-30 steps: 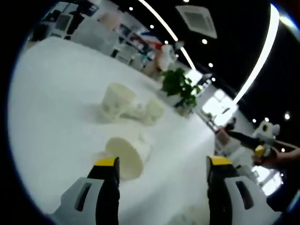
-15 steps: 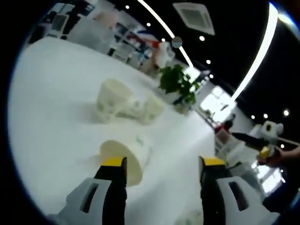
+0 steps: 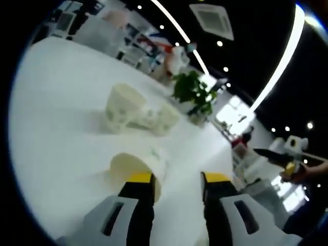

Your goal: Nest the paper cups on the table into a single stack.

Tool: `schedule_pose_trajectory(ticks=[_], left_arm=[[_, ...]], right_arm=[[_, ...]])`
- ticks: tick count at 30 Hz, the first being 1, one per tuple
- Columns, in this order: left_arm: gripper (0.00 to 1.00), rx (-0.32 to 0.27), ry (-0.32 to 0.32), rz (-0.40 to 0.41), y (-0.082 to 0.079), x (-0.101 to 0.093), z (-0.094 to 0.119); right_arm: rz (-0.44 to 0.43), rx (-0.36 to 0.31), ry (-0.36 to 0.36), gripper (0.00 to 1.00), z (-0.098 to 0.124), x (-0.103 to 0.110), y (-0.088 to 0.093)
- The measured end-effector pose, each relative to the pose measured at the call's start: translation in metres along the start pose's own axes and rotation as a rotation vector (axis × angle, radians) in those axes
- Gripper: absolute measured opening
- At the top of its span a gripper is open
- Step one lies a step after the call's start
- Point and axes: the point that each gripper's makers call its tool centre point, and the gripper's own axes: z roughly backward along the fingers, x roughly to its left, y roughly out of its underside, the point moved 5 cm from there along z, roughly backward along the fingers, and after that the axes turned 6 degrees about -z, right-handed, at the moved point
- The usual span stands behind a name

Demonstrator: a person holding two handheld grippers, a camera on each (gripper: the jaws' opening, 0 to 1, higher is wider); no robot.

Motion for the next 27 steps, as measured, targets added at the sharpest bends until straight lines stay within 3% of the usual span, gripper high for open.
schedule_pose_trajectory(ticks=[3, 17, 27], left_arm=[[0.29, -0.012, -0.025, -0.001, -0.002, 0.003, 0.0], [0.05, -0.016, -0.03, 0.058, 0.0, 0.005, -0.002], [0.0, -0.019, -0.054, 0.039, -0.006, 0.01, 0.005]], right_arm=[[-0.006, -0.005, 0.002, 0.98, 0.001, -0.001, 0.0], [-0.008, 0.005, -0.01, 0.97, -0.002, -0.002, -0.001], [-0.005, 0.009, -0.027, 0.96, -0.004, -0.002, -0.002]])
